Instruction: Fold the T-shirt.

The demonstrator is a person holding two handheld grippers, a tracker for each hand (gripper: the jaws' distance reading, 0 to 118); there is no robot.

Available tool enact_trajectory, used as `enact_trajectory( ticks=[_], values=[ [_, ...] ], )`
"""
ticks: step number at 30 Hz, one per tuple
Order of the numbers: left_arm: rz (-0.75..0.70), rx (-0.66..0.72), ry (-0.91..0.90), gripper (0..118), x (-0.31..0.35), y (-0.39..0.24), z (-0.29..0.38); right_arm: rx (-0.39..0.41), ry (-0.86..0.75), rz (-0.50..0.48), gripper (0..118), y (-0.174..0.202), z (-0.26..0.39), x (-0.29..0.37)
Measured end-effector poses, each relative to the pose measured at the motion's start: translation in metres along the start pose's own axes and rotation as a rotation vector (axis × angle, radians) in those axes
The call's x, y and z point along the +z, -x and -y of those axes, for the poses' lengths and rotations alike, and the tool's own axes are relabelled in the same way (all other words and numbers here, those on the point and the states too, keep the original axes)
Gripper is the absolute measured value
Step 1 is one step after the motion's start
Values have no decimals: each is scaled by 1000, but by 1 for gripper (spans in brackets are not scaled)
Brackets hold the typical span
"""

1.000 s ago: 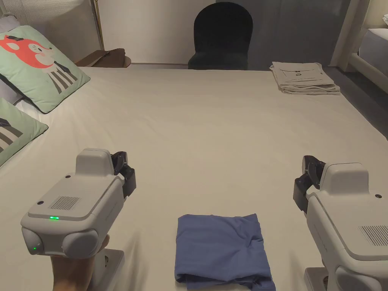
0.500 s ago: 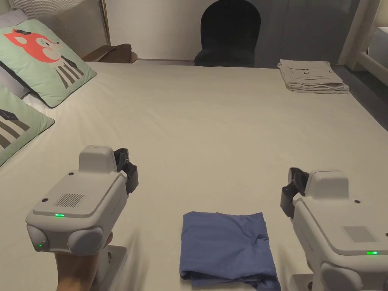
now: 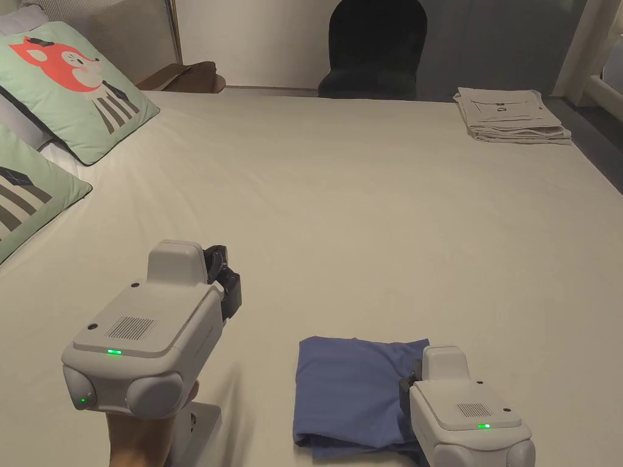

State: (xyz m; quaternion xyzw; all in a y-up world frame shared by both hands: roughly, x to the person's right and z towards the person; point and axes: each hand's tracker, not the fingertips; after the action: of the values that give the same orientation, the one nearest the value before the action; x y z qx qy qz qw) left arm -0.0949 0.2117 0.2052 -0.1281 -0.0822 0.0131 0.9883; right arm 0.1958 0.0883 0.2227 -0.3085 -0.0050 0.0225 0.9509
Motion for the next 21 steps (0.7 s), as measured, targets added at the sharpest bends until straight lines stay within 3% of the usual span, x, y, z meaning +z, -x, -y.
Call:
enact_trajectory(
  ticks=[3, 11, 16, 17, 18, 19, 21],
  values=[
    [14, 10, 21, 0, -3, -2, 6, -2, 93, 4, 0, -5, 17, -17],
    [64, 39, 146, 0, -11, -9, 26, 2, 67, 2, 0, -6, 17, -15],
    [189, 215, 369, 2, -28, -11, 40, -1, 73, -4, 0, -6, 16, -15],
    [221, 270, 427, 9, -34, -10, 44, -1, 74, -4, 0, -6, 16, -14],
    [251, 331, 481, 25, -41, -9, 49, -4, 73, -6, 0, -7, 16, -14],
    [278, 394, 551, 62, -48, -7, 53, -9, 72, -8, 0, -7, 16, -14],
    [336, 503, 648, 105, -62, -5, 64, -19, 72, -13, 0, -9, 17, -14]
  ],
)
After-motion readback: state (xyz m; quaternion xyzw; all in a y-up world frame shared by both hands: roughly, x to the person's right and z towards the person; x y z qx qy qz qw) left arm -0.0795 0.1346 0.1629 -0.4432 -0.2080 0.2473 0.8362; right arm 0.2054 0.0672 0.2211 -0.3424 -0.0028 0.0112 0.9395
